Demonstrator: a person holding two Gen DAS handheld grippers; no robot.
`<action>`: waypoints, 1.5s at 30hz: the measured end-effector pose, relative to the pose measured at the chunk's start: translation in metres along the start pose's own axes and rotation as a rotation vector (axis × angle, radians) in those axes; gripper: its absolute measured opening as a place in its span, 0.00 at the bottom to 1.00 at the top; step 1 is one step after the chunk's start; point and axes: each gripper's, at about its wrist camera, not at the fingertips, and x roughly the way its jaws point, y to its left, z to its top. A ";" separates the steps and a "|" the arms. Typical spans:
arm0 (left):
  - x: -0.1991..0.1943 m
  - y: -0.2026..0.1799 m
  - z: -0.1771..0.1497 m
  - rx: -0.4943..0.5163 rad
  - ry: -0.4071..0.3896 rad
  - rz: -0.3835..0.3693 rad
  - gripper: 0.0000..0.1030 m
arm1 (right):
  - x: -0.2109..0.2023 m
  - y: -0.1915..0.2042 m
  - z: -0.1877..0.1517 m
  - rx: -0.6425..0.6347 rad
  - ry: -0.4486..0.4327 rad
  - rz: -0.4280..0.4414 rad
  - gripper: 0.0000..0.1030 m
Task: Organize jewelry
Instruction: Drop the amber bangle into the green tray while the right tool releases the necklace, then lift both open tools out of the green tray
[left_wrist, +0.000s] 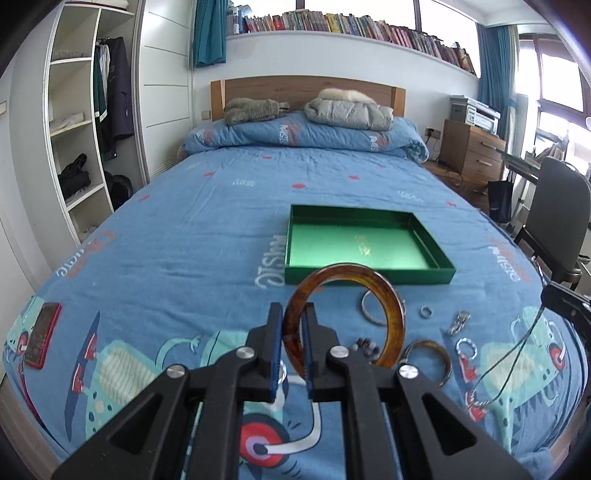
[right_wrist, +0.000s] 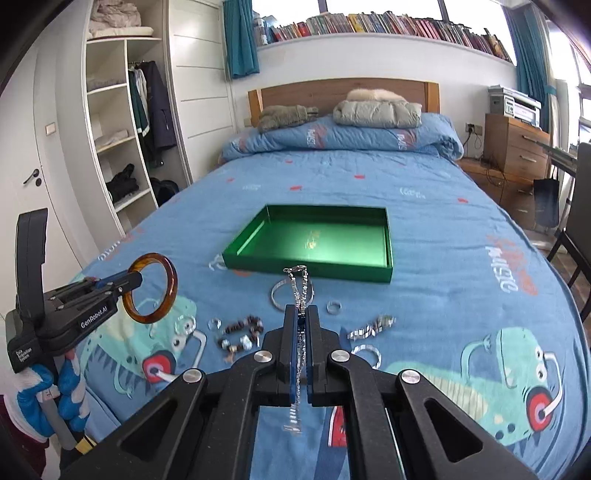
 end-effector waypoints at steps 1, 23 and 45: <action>0.001 -0.002 0.013 -0.001 -0.013 -0.003 0.09 | -0.001 0.001 0.015 -0.009 -0.021 0.001 0.03; 0.254 -0.045 0.081 0.033 0.188 0.032 0.09 | 0.253 -0.060 0.088 0.071 0.137 -0.062 0.03; 0.260 -0.039 0.063 0.013 0.250 0.026 0.12 | 0.245 -0.075 0.066 0.090 0.255 -0.064 0.45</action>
